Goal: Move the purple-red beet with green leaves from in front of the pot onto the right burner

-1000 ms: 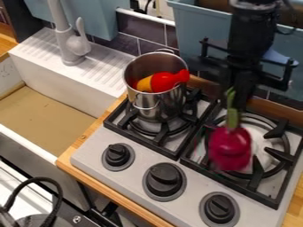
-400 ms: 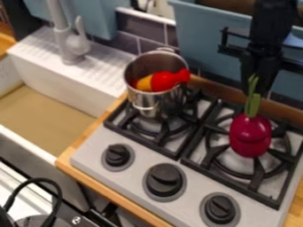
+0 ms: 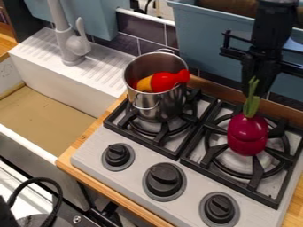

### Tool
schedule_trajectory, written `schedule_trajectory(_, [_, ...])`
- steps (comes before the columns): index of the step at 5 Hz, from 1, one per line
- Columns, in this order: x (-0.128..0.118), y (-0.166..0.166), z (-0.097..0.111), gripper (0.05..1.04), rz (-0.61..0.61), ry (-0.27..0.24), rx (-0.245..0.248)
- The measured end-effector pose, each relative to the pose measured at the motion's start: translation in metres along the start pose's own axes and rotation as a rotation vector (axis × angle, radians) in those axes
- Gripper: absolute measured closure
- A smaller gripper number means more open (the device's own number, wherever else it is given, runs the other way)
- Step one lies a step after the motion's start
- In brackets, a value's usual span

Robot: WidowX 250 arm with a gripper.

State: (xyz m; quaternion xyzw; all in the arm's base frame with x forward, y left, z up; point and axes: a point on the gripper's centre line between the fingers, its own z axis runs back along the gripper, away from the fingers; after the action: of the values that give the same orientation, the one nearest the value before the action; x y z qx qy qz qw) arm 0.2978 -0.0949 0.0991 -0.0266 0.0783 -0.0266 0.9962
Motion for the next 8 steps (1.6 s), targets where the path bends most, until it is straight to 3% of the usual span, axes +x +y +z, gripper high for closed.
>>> schedule_trajectory(2, [0.005,0.006,-0.007,1.002,0.004,0.001,0.024])
schedule_trajectory(3, [0.009,0.009,-0.005,0.846,0.022,0.009,0.018])
schedule_trajectory(5, [0.005,0.015,0.005,0.292,0.04,-0.014,-0.02])
schedule_trajectory(6, [0.002,0.02,0.012,0.082,0.055,-0.041,-0.04])
schedule_trajectory(8, [-0.004,0.034,0.025,0.084,0.027,-0.141,-0.042])
